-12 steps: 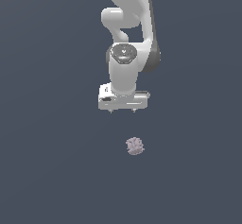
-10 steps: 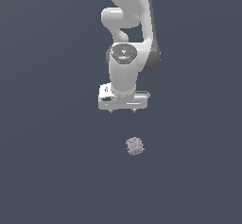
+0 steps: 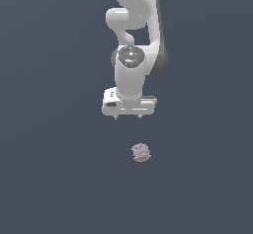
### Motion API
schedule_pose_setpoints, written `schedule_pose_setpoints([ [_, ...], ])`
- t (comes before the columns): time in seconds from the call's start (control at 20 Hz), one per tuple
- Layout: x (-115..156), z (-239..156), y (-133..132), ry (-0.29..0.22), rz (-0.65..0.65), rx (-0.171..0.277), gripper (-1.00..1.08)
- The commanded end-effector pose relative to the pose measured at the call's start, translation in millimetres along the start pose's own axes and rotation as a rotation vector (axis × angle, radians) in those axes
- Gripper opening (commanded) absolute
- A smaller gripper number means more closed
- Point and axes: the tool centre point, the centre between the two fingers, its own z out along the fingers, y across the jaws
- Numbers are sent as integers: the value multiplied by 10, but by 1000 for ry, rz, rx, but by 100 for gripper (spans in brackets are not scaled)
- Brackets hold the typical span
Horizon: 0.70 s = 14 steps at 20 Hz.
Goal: Pick up the object and move it to a goal position.
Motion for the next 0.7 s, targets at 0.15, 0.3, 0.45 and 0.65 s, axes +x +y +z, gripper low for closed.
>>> schedule_pose_setpoints([
  [0.15, 1, -1, 0, 0, -1, -1, 100],
  [0.3, 12, 1, 0, 1, 10, -1, 100],
  [0.45, 34, 6, -5, 1, 33, 0, 100],
  [0.65, 78, 17, -15, 2, 80, 2, 100],
])
